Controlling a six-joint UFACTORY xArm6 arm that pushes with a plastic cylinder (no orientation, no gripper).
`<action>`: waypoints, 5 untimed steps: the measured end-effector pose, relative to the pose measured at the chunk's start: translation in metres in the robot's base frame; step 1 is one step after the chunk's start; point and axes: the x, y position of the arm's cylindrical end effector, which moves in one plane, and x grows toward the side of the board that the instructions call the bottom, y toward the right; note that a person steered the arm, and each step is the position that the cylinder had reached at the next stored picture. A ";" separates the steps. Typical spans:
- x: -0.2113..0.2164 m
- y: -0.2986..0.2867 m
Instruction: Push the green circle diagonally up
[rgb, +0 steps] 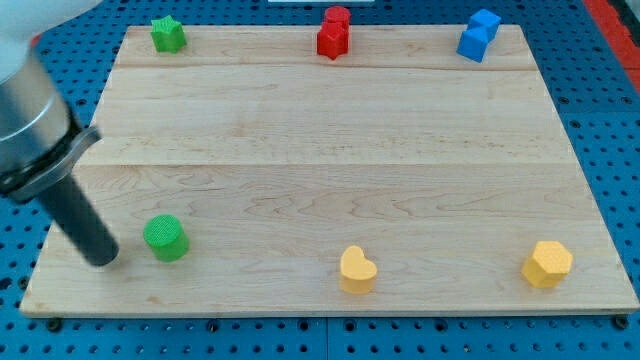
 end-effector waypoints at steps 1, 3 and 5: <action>0.028 0.011; -0.065 0.038; 0.003 -0.002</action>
